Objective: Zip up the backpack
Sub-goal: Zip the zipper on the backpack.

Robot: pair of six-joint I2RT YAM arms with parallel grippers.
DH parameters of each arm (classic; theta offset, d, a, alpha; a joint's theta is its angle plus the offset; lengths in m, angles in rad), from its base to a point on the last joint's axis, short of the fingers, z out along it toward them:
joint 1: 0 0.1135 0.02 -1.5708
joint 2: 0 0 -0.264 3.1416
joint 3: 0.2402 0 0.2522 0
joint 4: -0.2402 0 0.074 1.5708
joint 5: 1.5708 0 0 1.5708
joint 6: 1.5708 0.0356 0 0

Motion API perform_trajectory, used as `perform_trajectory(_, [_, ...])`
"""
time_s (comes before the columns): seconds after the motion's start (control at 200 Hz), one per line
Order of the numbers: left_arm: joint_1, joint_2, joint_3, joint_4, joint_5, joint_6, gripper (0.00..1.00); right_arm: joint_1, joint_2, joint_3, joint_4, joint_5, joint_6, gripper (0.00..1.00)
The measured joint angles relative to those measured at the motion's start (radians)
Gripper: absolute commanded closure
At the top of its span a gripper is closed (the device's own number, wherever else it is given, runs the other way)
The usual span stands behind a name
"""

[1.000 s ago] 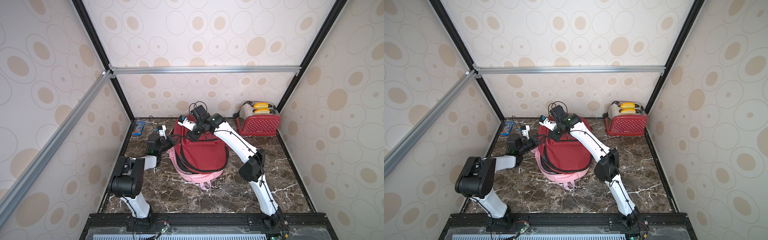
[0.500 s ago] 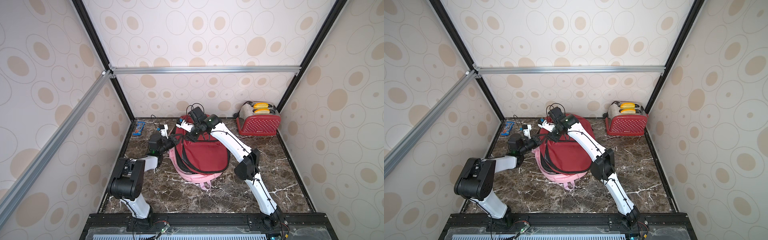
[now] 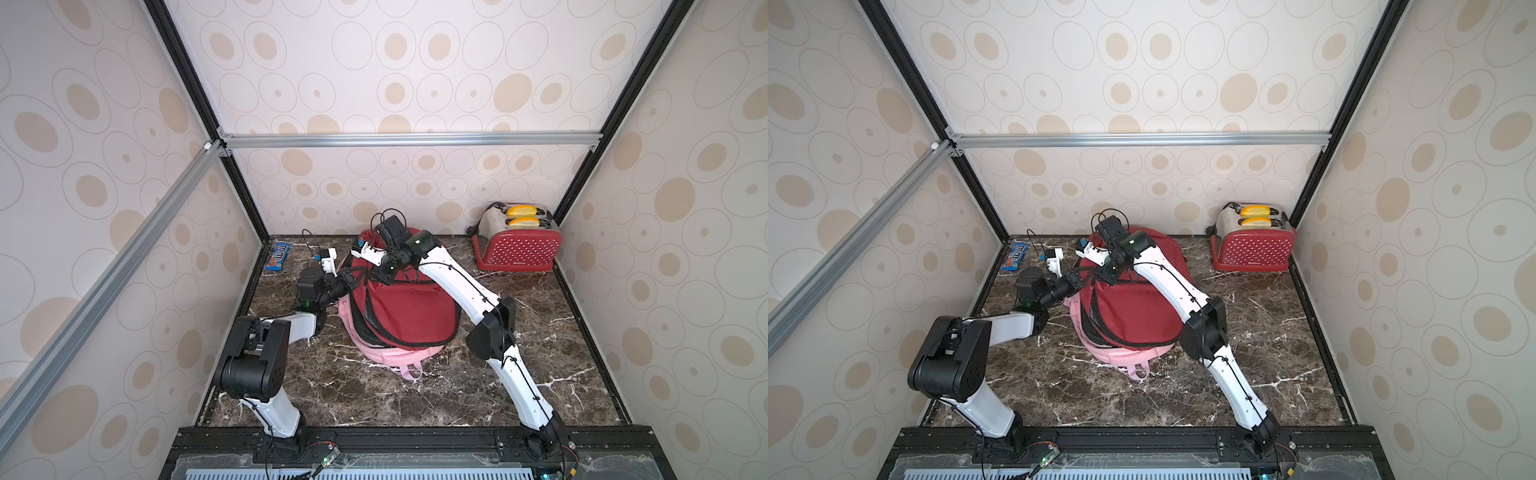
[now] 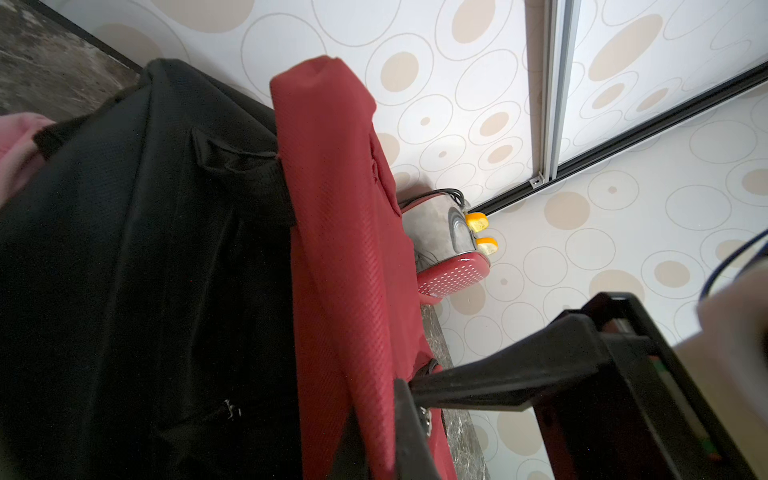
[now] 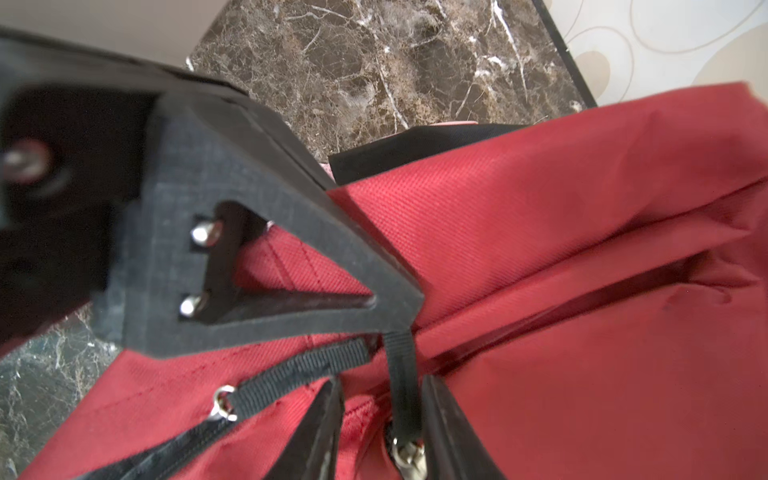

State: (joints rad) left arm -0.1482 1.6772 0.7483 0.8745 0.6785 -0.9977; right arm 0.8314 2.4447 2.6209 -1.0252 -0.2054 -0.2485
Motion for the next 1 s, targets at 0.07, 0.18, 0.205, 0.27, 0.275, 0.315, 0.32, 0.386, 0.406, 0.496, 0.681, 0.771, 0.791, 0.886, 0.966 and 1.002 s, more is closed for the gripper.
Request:
perform_trajectory(0.07, [-0.003,0.0,0.0,0.0,-0.004,0.0,1.0,-0.003,0.009,0.008,0.0,-0.005,0.0,0.69])
perform_trajectory(0.18, [-0.005,0.0,0.0,-0.005,-0.011,0.002,1.0,-0.006,0.021,0.021,-0.002,-0.012,0.0,0.73])
perform_trajectory(0.205, [-0.005,-0.001,0.0,-0.008,-0.012,0.002,1.0,-0.007,0.022,0.021,-0.002,-0.014,0.0,0.74])
perform_trajectory(0.27, [-0.005,-0.002,0.0,-0.013,-0.014,0.003,1.0,-0.009,0.024,0.021,-0.001,-0.019,0.0,0.76])
perform_trajectory(0.275, [-0.005,-0.002,0.0,-0.013,-0.014,0.003,1.0,-0.009,0.024,0.021,-0.001,-0.019,0.0,0.76])
perform_trajectory(0.315, [-0.005,-0.002,0.0,-0.016,-0.015,0.003,1.0,-0.011,0.025,0.021,0.0,-0.02,-0.002,0.78])
perform_trajectory(0.32, [-0.005,-0.002,0.0,-0.016,-0.015,0.003,1.0,-0.011,0.025,0.021,0.0,-0.019,-0.003,0.78])
perform_trajectory(0.386, [-0.005,-0.002,0.0,-0.016,-0.015,0.003,1.0,-0.014,0.025,0.021,0.002,-0.018,-0.005,0.83])
perform_trajectory(0.406, [-0.005,-0.003,0.0,-0.016,-0.015,0.003,1.0,-0.015,0.025,0.021,0.004,-0.017,-0.004,0.84])
perform_trajectory(0.496, [-0.006,-0.006,0.0,-0.018,-0.014,0.003,1.0,-0.026,0.025,0.021,0.014,-0.018,-0.006,0.87])
perform_trajectory(0.681, [-0.009,-0.007,0.0,-0.027,-0.016,0.014,1.0,-0.056,0.024,0.019,0.024,-0.059,0.005,0.91])
perform_trajectory(0.771, [-0.009,-0.007,0.003,-0.039,-0.018,0.018,1.0,-0.072,0.003,-0.04,0.061,-0.116,0.024,0.95])
perform_trajectory(0.791, [-0.009,-0.007,0.003,-0.041,-0.018,0.018,0.98,-0.075,-0.004,-0.06,0.072,-0.128,0.027,0.95])
perform_trajectory(0.886, [-0.01,-0.007,0.004,-0.049,-0.018,0.018,1.0,-0.087,-0.032,-0.127,0.112,-0.169,0.047,0.95])
perform_trajectory(0.966, [-0.01,-0.007,0.004,-0.05,-0.018,0.018,1.0,-0.092,-0.04,-0.142,0.126,-0.193,0.058,0.94])
perform_trajectory(1.002, [-0.01,-0.007,0.004,-0.05,-0.018,0.018,1.0,-0.093,-0.042,-0.146,0.133,-0.203,0.066,0.94])
